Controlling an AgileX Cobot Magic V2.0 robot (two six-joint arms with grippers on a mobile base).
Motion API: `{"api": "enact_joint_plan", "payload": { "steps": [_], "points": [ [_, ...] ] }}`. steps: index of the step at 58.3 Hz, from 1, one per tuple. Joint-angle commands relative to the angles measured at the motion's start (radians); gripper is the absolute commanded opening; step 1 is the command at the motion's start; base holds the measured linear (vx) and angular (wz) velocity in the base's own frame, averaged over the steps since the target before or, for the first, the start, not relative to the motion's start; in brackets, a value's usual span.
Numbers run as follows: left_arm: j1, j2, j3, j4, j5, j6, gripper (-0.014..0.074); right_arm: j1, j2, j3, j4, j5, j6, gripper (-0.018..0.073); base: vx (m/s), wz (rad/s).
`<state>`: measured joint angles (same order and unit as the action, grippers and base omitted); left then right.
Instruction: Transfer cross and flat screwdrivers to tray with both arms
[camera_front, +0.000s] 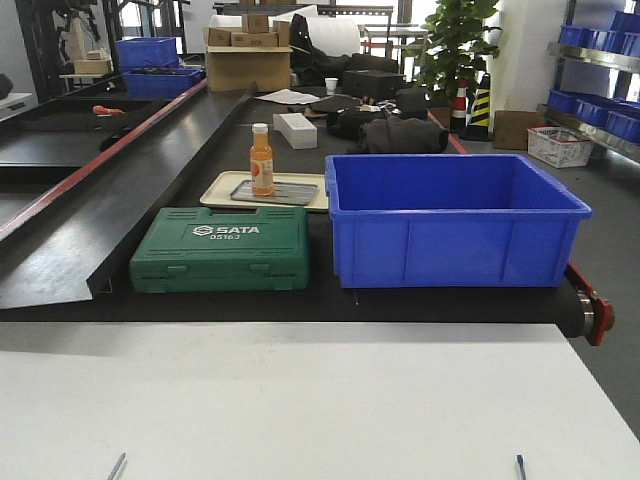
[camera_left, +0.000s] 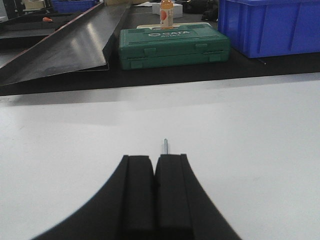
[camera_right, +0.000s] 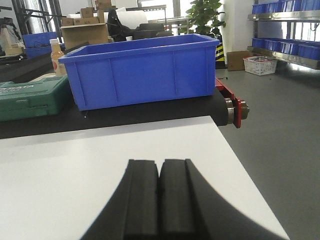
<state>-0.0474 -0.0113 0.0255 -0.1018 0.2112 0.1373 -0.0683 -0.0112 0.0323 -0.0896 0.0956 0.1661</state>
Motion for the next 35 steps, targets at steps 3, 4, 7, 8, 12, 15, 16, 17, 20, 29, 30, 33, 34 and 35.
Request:
{"api": "enact_joint_plan", "payload": {
  "steps": [3, 4, 7, 8, 12, 15, 16, 17, 20, 29, 30, 33, 34, 35],
  "points": [
    [-0.004, -0.006, 0.032, -0.005, -0.084, -0.006, 0.0002, -0.005, -0.012, 0.014, -0.002, -0.085, -0.006, -0.0008, 0.0, 0.0],
    [-0.004, -0.006, 0.032, -0.005, -0.084, -0.006, 0.0002, -0.005, -0.012, 0.014, -0.002, -0.085, -0.006, -0.0008, 0.0, 0.0],
    [-0.004, -0.006, 0.032, -0.005, -0.084, -0.006, 0.0002, -0.005, -0.012, 0.014, -0.002, -0.085, -0.006, -0.0008, 0.0, 0.0],
    [-0.004, -0.006, 0.032, -0.005, -0.084, -0.006, 0.0002, -0.005, -0.012, 0.014, -0.002, -0.085, -0.006, -0.0008, 0.0, 0.0],
    [-0.004, -0.006, 0.032, -0.005, -0.084, -0.006, 0.0002, -0.005, -0.012, 0.014, -0.002, -0.085, -0.006, -0.0008, 0.0, 0.0],
    [-0.004, -0.006, 0.032, -0.005, -0.084, -0.006, 0.0002, -0.005, -0.012, 0.014, -0.002, -0.085, -0.006, -0.0008, 0.0, 0.0],
    [-0.004, -0.006, 0.032, -0.005, -0.084, -0.006, 0.0002, -0.005, -0.012, 0.014, -0.002, -0.085, -0.006, -0.0008, 0.0, 0.0],
    [-0.004, -0.006, 0.032, -0.005, -0.084, -0.006, 0.0002, -0.005, -0.012, 0.014, -0.002, -0.085, -0.006, -0.0008, 0.0, 0.0],
    [-0.004, -0.006, 0.032, -0.005, -0.084, -0.006, 0.0002, -0.005, -0.012, 0.014, -0.002, -0.085, -0.006, -0.0008, 0.0, 0.0],
    [-0.004, -0.006, 0.032, -0.005, -0.084, -0.006, 0.0002, -0.005, -0.012, 0.014, -0.002, -0.084, -0.006, -0.0008, 0.0, 0.0],
    [-0.004, -0.006, 0.032, -0.005, -0.084, -0.006, 0.0002, -0.005, -0.012, 0.014, -0.002, -0.084, -0.006, -0.0008, 0.0, 0.0],
    [-0.004, -0.006, 0.032, -0.005, -0.086, -0.006, 0.0002, -0.005, -0.012, 0.014, -0.002, -0.084, -0.006, -0.0008, 0.0, 0.0],
    [-0.004, -0.006, 0.032, -0.005, -0.087, -0.006, 0.0002, -0.005, -0.012, 0.014, -0.002, -0.084, -0.006, -0.0008, 0.0, 0.0],
    [-0.004, -0.006, 0.032, -0.005, -0.087, -0.006, 0.0002, -0.005, -0.012, 0.014, -0.002, -0.084, -0.006, -0.0008, 0.0, 0.0]
  ]
}}
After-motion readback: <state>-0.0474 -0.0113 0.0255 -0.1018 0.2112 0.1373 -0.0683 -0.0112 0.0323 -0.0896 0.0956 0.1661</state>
